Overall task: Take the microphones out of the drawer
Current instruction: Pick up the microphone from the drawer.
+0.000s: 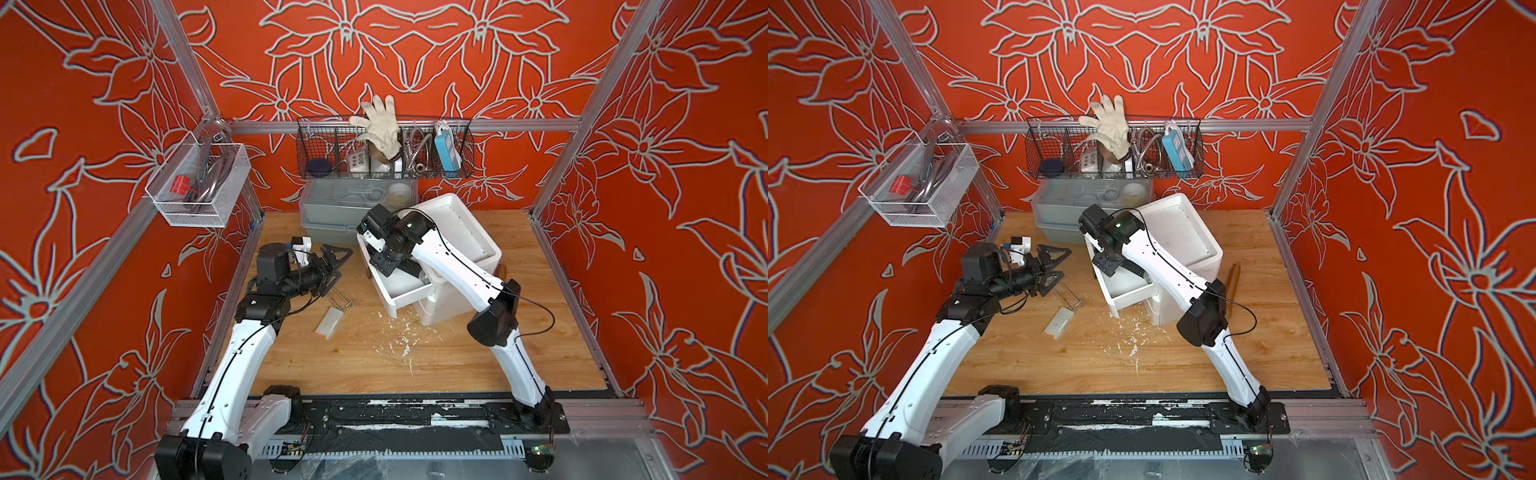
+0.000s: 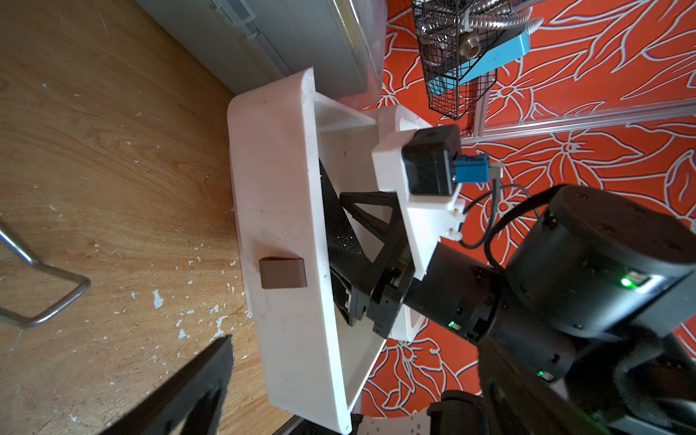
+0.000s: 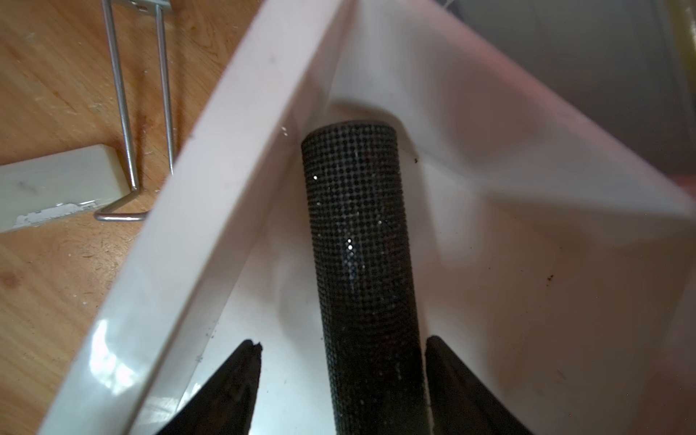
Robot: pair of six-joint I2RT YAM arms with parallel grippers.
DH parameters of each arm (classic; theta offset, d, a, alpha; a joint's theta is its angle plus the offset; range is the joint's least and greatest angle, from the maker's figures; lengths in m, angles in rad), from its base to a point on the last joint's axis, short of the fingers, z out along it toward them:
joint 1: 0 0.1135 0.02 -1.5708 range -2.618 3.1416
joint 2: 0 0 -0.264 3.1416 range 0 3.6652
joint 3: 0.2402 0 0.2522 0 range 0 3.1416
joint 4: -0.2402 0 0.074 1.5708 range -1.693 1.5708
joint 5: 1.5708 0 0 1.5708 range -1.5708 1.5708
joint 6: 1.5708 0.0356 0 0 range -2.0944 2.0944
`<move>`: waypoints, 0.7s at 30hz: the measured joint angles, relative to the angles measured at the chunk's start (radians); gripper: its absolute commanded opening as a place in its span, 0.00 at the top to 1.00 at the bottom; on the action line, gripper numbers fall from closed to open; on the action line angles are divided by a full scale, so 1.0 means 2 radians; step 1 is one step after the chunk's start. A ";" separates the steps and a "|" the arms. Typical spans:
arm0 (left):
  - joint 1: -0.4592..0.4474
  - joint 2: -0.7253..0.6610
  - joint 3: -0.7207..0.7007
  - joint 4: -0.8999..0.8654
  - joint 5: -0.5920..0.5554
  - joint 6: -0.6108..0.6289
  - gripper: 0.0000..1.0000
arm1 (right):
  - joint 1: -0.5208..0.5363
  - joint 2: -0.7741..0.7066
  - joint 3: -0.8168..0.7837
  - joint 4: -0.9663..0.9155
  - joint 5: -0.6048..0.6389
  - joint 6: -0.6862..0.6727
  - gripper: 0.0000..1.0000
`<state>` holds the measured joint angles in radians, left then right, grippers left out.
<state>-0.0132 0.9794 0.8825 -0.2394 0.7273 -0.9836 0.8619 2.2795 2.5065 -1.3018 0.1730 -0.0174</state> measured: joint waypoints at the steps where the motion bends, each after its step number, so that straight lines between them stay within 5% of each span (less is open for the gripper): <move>1: 0.000 0.000 0.000 -0.001 0.000 0.000 0.00 | 0.000 0.003 0.003 -0.001 0.003 0.000 0.29; 11: 0.000 0.000 0.000 -0.003 0.000 0.000 0.00 | -0.005 0.022 0.008 -0.003 0.006 -0.004 0.40; 16: 0.000 0.000 0.000 -0.003 0.000 0.000 0.00 | -0.008 0.022 0.008 -0.005 -0.001 -0.011 0.63; 21: 0.000 0.000 0.000 -0.004 0.000 0.001 0.00 | -0.010 0.023 0.008 -0.005 -0.003 -0.010 0.72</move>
<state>-0.0132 0.9802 0.8825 -0.2478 0.7273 -0.9825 0.8429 2.3245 2.5225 -1.3117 0.1669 -0.0364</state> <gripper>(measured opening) 0.998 0.405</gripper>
